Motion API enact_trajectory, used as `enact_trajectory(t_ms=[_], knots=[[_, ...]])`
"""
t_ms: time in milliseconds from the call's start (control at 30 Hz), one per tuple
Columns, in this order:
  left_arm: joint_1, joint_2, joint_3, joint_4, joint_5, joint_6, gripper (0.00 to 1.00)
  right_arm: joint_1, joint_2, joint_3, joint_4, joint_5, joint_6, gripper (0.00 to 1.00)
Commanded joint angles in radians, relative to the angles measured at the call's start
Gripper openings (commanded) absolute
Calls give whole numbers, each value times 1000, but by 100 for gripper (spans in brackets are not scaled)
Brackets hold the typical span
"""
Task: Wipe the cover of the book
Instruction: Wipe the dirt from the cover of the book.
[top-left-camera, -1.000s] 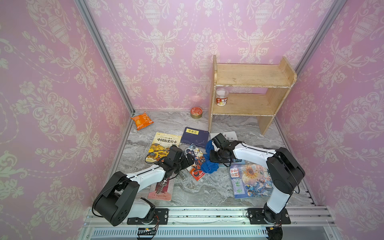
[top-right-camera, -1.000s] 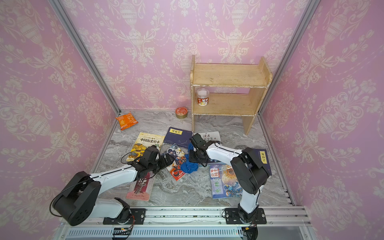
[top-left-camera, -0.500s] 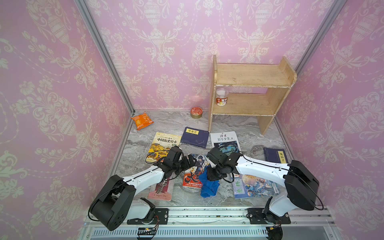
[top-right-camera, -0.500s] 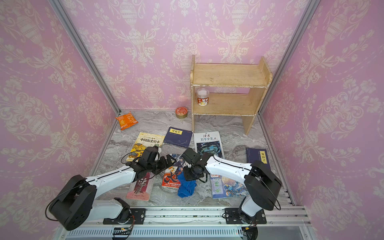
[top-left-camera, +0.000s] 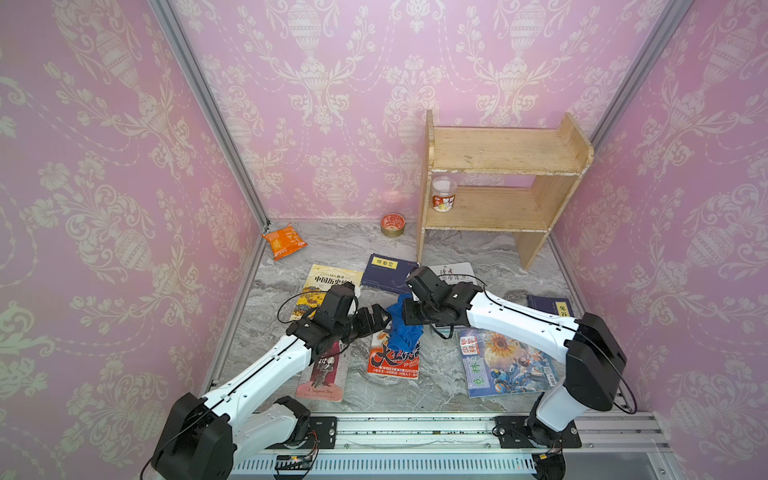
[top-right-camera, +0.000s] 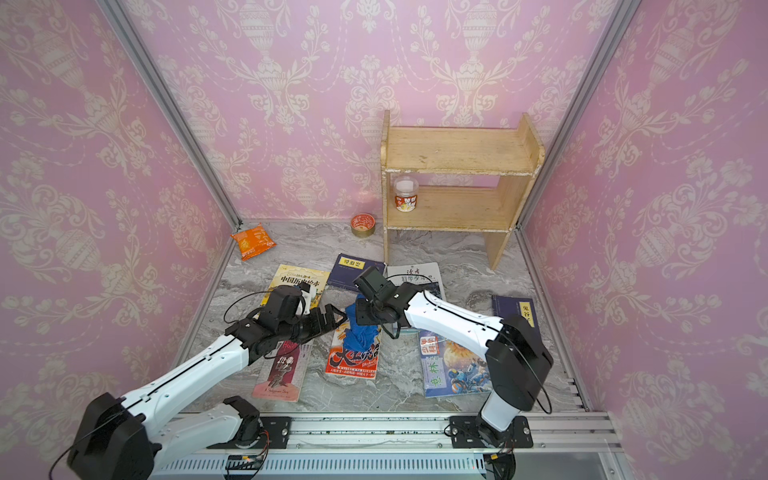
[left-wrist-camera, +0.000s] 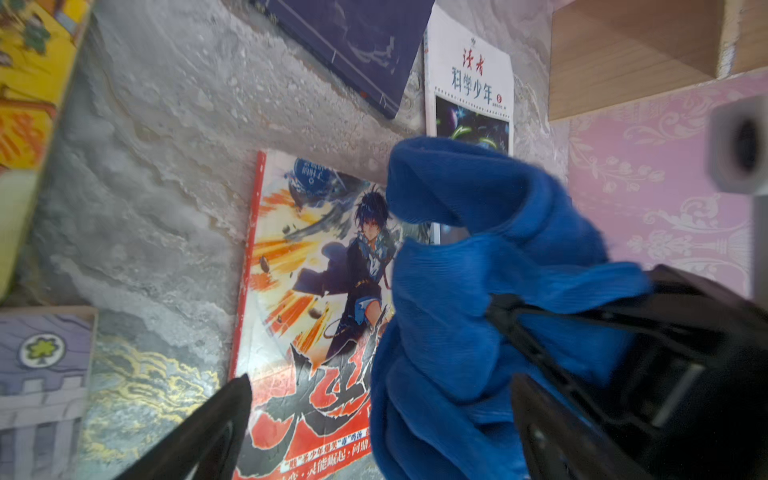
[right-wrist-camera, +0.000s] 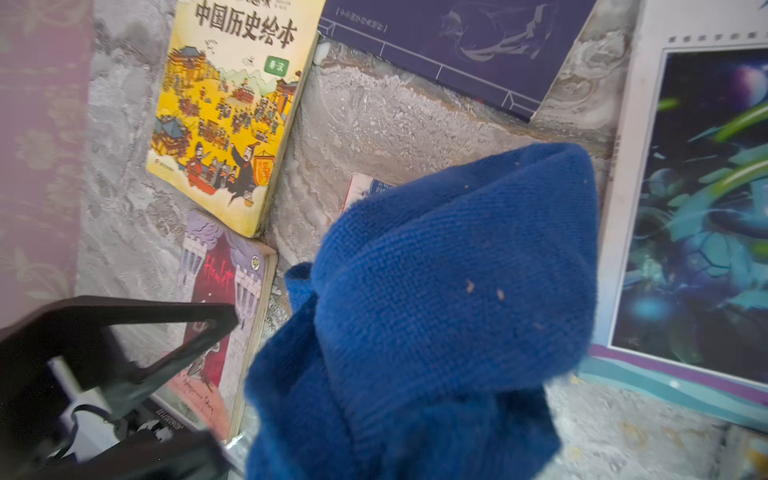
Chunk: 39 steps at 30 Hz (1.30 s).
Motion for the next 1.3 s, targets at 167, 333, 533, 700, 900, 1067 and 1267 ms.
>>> enact_trajectory(t_ms=[167, 333, 533, 700, 900, 1067, 1267], knots=[[170, 57, 200, -279, 64, 243, 99, 35, 168, -63, 33, -1, 66, 0], [200, 119, 314, -438, -98, 453, 99, 12, 154, -97, 9, 34, 115, 0], [208, 132, 239, -314, -213, 476, 99, 28, 290, 17, 68, -41, 142, 0], [259, 114, 202, -253, -266, 523, 99, 38, 395, 115, 103, -90, 171, 0], [292, 92, 175, -226, -228, 487, 99, -38, 242, -113, 117, -39, 181, 0], [293, 142, 190, -237, -200, 475, 99, -72, 122, -236, 76, 12, 185, 0], [294, 147, 182, -225, -179, 472, 99, -10, 283, -18, 68, -15, 193, 0]])
